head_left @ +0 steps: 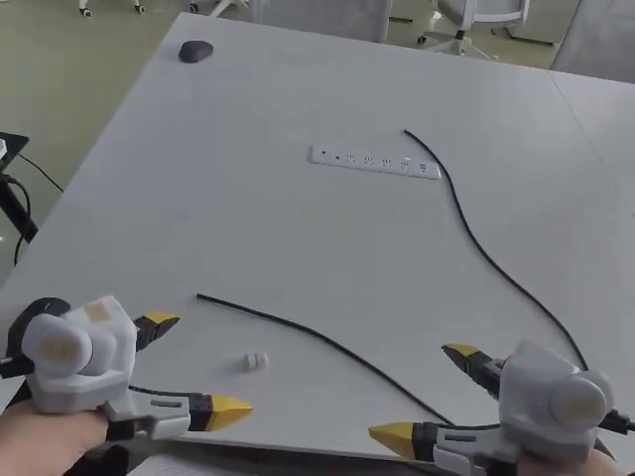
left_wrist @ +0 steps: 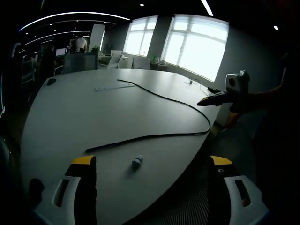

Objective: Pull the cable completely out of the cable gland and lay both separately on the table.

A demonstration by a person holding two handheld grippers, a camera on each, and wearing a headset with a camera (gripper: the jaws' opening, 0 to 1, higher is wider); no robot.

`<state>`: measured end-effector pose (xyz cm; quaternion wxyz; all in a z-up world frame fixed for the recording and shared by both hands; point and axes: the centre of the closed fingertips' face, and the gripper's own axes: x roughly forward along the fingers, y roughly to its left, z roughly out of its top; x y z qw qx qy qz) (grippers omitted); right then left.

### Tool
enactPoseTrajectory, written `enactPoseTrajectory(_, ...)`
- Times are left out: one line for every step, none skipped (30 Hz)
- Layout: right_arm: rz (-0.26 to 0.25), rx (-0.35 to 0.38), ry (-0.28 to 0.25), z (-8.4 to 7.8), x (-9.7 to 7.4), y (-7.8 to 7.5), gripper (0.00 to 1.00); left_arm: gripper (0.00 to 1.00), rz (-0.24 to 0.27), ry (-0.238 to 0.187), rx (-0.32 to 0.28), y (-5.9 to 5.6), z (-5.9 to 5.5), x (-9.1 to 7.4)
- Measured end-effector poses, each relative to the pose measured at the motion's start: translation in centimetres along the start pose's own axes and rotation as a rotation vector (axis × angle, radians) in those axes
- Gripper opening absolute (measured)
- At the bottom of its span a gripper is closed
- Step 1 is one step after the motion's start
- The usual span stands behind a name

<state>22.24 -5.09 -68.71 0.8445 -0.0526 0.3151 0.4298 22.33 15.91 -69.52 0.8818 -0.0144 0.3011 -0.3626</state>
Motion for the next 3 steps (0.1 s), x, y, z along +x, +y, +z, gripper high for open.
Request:
enactPoseTrajectory(-0.003,0.000,0.011,-0.22,-0.06,-0.11,0.99,0.99,0.001,0.002,-0.002,0.03,-0.02,-0.03)
enactPoseTrajectory(-0.007,-0.001,0.023,-0.50,-0.08,-0.33,0.99,0.99,-0.001,0.006,-0.006,0.02,-0.09,-0.04)
enactPoseTrajectory(-0.009,-0.001,0.036,-0.76,-0.13,-0.49,0.99,0.99,0.001,0.007,-0.005,-0.02,-0.09,-0.05)
